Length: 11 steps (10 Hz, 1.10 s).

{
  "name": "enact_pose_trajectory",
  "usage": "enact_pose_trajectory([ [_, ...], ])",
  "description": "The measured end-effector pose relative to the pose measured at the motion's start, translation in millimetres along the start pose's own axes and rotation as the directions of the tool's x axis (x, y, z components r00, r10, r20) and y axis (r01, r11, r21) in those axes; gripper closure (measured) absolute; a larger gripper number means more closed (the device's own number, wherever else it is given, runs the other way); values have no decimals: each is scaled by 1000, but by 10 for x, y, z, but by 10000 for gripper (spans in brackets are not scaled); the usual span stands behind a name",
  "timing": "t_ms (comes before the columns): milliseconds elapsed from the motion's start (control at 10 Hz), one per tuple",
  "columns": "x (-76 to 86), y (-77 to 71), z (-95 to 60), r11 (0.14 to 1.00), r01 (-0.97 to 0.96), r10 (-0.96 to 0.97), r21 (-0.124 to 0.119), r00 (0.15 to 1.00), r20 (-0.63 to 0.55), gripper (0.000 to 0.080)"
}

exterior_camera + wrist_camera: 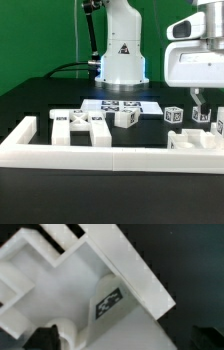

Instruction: Assemble chair

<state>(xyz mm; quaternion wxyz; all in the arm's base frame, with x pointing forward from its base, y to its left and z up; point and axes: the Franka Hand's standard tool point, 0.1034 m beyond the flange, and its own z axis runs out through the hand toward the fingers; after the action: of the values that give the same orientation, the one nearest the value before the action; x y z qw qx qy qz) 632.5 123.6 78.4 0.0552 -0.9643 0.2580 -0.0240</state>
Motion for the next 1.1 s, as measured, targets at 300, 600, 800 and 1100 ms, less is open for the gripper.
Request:
enact_pose_trajectory([
  [300,17,3,-1,936,349,-350,-41,937,-10,150],
  [600,31,-33,-8,842,537,-538,-51,843,-5,150],
  [800,32,-28,-5,848,527,-528,-50,849,-5,246],
  [1100,32,-27,-3,860,508,-509,-50,861,-6,511],
])
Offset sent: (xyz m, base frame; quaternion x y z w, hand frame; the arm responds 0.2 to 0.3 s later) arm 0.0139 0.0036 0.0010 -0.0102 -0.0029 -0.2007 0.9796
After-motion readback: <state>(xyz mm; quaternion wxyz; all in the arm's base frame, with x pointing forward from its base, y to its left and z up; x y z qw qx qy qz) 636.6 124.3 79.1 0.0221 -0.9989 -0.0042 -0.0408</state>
